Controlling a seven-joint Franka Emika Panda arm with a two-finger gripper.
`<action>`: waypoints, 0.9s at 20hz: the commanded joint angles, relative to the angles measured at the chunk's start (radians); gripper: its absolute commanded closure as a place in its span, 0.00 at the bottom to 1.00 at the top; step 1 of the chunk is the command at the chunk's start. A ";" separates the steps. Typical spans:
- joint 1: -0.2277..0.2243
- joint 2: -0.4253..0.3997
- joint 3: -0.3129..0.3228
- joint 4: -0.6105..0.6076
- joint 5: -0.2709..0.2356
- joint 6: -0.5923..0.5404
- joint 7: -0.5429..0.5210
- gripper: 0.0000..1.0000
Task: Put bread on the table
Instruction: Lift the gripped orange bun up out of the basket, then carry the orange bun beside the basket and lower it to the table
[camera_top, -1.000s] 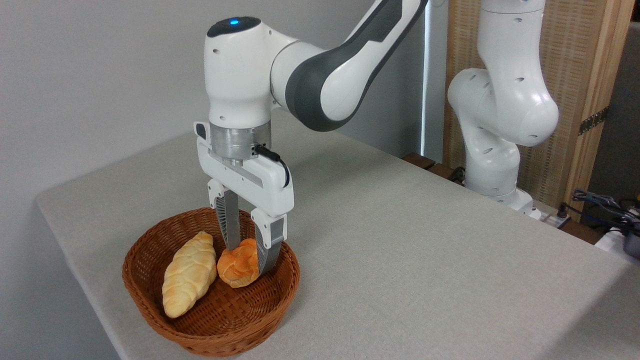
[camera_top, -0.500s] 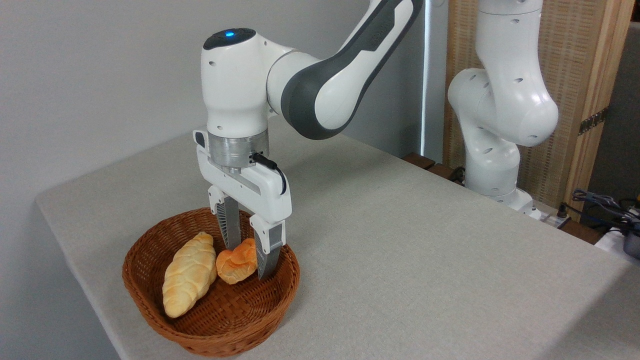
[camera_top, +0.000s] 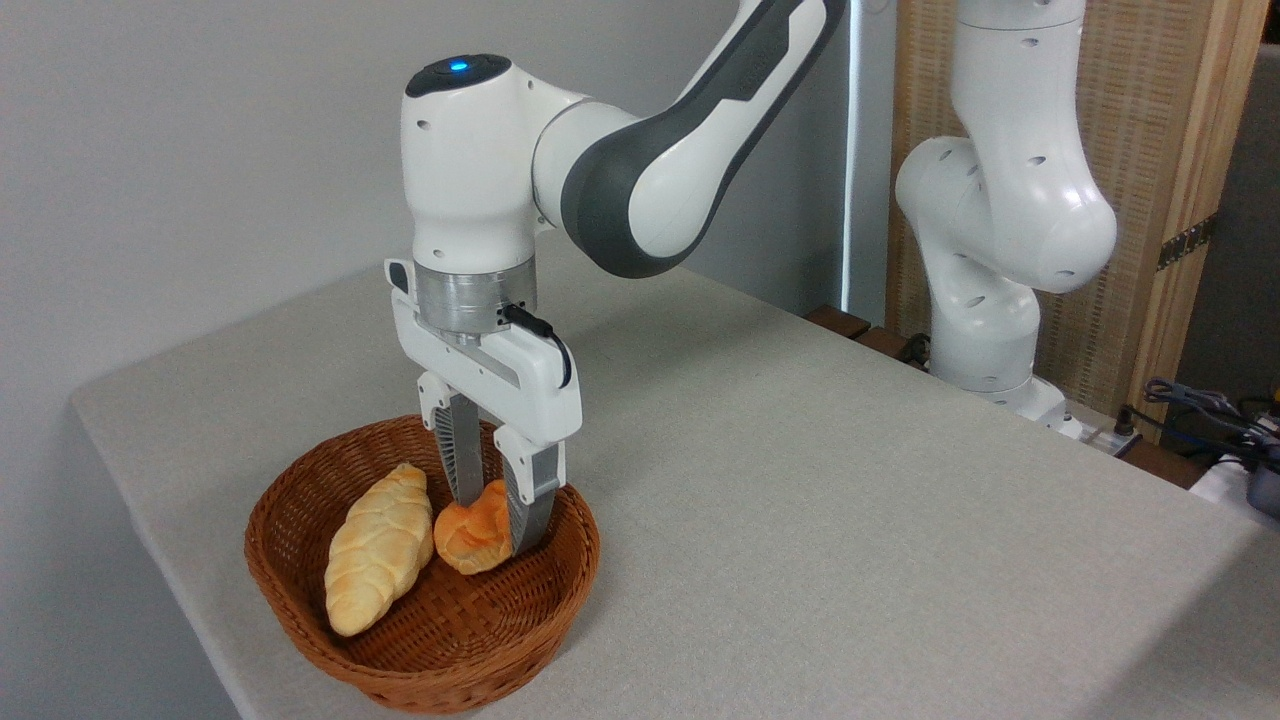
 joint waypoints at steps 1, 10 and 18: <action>-0.003 0.001 0.006 -0.001 -0.018 0.023 0.017 0.59; -0.002 -0.068 0.016 0.005 -0.047 0.019 0.013 0.58; 0.006 -0.200 0.020 0.005 -0.076 -0.049 0.010 0.55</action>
